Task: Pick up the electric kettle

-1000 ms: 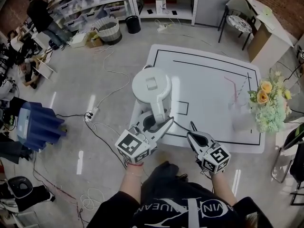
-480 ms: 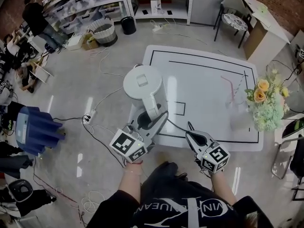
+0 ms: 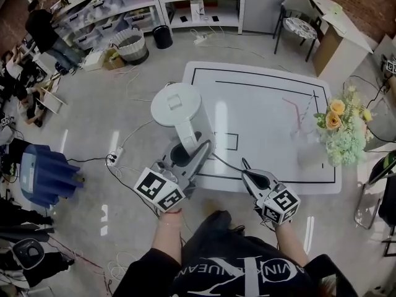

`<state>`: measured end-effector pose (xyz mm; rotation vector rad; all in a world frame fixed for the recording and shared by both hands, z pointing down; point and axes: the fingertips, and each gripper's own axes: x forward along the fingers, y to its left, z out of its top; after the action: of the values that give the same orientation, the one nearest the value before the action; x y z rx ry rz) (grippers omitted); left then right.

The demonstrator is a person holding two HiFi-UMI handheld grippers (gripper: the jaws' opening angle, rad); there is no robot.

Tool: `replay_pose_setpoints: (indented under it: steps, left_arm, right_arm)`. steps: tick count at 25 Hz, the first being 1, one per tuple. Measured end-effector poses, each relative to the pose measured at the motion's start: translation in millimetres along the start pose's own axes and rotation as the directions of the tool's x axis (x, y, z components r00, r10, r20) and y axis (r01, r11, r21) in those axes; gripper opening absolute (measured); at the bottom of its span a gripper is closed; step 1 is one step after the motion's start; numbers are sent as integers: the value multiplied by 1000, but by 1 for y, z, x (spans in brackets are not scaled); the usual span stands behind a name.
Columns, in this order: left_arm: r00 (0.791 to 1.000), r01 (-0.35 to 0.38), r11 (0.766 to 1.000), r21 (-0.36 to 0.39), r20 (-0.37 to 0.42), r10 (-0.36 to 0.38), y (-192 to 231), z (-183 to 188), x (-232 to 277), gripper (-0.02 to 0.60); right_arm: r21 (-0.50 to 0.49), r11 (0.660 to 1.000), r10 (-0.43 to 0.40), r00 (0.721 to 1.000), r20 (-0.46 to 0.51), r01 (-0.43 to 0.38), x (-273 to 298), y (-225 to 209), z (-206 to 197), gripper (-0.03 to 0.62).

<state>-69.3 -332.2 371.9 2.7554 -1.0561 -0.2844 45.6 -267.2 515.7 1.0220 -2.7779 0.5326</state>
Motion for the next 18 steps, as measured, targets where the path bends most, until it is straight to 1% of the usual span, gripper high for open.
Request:
replay_pose_setpoints:
  steps: [7,12,18]
  left_arm:
    - [998,-46,999,23,43,45,-7,21,-21,135]
    - [994,-99,994,46,55,96,-10,29,-41,135]
    - [983,-168,984,53,78,163,-16,37,-70,134]
  right_arm:
    - [-26,1000,4,1000,17,-4,-5,3,8,-2]
    - [-43,999,25,999,25,-24,-5,7,14,-2]
    - [-62,997,58,998,35,-56,-7,19,19,-2]
